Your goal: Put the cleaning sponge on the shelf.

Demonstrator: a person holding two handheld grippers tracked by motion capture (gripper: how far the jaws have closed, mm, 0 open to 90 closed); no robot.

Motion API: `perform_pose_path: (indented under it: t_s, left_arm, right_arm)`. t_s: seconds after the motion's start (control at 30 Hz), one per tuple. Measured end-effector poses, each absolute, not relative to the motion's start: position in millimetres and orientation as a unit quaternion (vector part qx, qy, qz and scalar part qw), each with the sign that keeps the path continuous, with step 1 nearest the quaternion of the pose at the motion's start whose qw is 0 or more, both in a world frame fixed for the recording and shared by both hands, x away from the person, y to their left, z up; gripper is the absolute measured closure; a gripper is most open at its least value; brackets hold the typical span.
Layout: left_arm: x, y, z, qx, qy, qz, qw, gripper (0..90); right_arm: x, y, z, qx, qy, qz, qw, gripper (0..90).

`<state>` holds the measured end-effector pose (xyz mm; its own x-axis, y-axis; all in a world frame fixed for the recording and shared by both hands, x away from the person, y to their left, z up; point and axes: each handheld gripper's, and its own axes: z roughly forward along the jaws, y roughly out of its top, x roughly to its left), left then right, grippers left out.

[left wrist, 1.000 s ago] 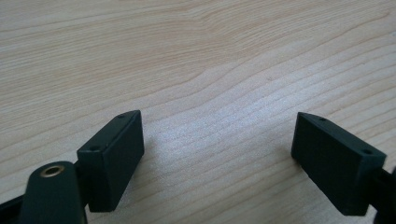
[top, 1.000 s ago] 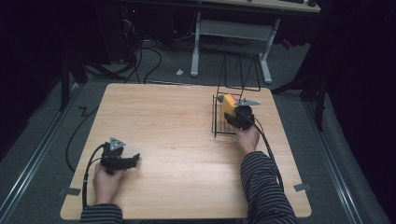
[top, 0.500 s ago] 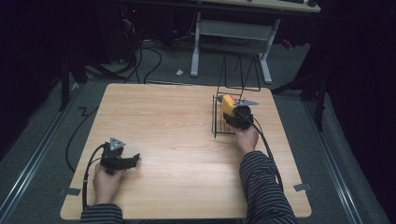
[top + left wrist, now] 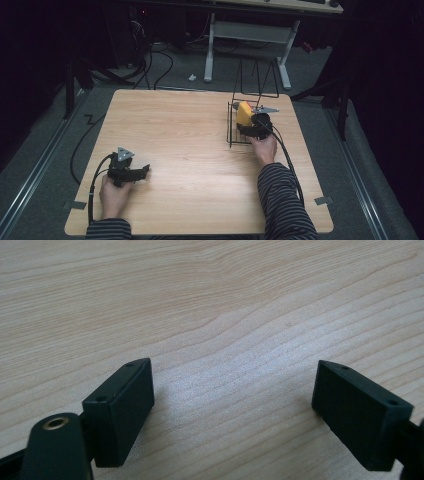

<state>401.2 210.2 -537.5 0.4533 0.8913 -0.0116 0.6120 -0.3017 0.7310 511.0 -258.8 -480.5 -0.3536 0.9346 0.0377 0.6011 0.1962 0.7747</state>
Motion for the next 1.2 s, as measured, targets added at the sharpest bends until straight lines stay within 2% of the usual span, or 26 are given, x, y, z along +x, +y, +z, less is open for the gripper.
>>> perform_pose_path:
  t_s: [0.53, 1.2]
  left_arm:
    - [401.2, 210.1, -537.6, 0.781, 0.481, 0.204, 0.342, 17.6]
    - [401.2, 210.1, -537.6, 0.781, 0.481, 0.204, 0.342, 17.6]
  right_arm:
    - [493.7, -265.9, -461.2, 0.515, 0.732, 0.386, 0.225, 18.6]
    - [474.6, -274.1, -447.8, 0.509, 0.721, 0.411, 0.228, 18.6]
